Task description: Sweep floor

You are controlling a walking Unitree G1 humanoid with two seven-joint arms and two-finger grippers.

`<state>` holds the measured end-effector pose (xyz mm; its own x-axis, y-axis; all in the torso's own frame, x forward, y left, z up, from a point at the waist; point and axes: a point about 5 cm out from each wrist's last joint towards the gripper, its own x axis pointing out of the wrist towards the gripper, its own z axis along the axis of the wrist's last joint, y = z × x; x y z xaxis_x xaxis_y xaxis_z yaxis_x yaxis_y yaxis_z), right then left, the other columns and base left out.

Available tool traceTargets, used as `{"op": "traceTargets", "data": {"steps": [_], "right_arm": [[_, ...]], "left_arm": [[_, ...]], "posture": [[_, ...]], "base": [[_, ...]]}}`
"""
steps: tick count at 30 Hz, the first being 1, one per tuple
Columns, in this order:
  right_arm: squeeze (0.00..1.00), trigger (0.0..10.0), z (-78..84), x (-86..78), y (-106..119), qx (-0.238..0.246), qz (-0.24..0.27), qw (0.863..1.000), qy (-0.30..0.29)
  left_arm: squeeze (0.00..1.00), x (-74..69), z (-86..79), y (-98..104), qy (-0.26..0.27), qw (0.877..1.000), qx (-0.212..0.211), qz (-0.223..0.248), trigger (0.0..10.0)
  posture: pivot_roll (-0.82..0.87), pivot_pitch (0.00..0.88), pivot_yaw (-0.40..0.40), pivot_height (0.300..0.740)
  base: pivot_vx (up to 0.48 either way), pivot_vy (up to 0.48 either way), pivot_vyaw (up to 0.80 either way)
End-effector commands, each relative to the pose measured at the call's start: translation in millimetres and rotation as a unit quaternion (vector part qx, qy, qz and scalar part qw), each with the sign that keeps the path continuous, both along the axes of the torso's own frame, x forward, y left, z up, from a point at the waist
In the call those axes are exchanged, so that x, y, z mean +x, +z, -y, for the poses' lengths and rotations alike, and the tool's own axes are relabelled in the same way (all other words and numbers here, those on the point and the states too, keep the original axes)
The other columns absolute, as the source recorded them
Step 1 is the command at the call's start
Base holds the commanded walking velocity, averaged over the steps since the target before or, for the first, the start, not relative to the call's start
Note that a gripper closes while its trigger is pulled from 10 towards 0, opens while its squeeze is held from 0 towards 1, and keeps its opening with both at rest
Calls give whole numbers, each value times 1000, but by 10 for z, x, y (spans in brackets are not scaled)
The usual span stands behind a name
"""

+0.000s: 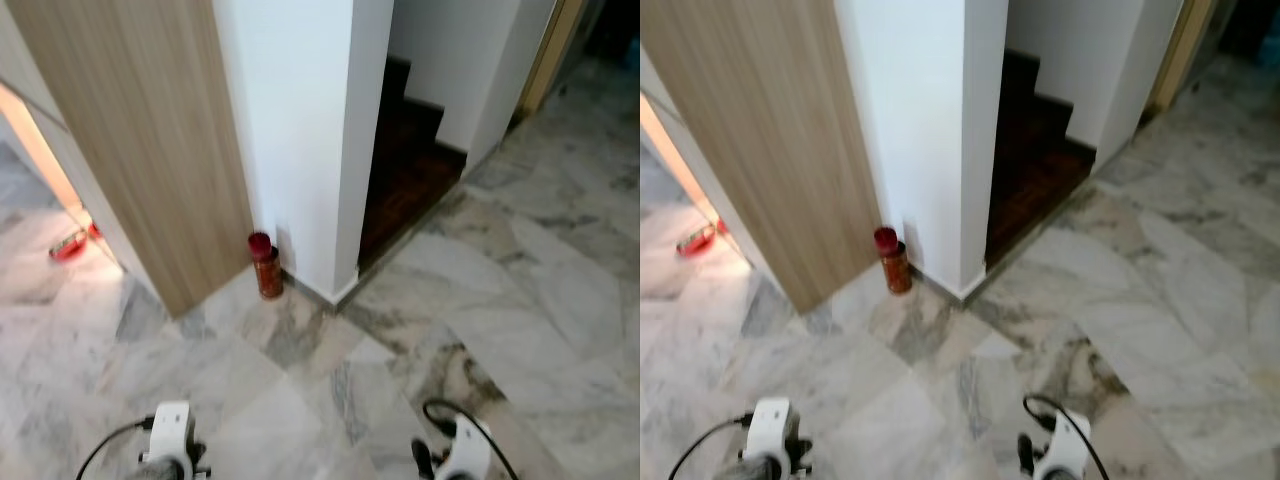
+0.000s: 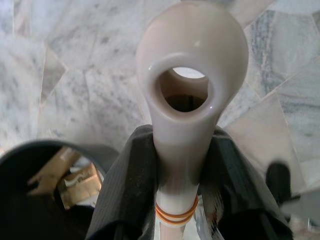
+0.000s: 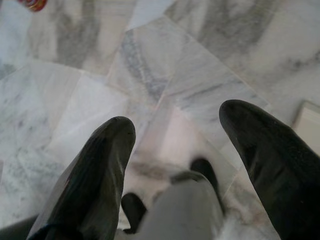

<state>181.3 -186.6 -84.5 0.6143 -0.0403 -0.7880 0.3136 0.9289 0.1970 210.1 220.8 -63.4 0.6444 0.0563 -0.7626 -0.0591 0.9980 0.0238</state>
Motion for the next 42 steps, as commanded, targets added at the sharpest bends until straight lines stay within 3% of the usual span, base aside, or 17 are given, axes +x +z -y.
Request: {"op": "traceTargets", "data": {"steps": [1,29,35,42], "right_arm": [[0,10000,64,-12,2,-7,-3,1000,-5],[0,10000,116,-51,-8,-10,-5,1000,-15],[0,10000,196,-65,1,-13,-3,1000,-19],[0,10000,357,-145,-2,-18,-11,1000,-19]], "left_arm": [[0,78,38,39,-3,1000,-2,12,10000],[0,72,67,29,-1,1000,-7,11,10000],[0,73,65,30,-1,1000,-8,12,10000],[0,91,51,44,1,1000,-6,15,10000]], "posture": [[-167,0,38,740],[-164,0,34,740],[-161,0,38,740],[-149,0,36,740]], "base": [[311,0,0],[317,0,0],[316,0,0],[317,0,-768]]}}
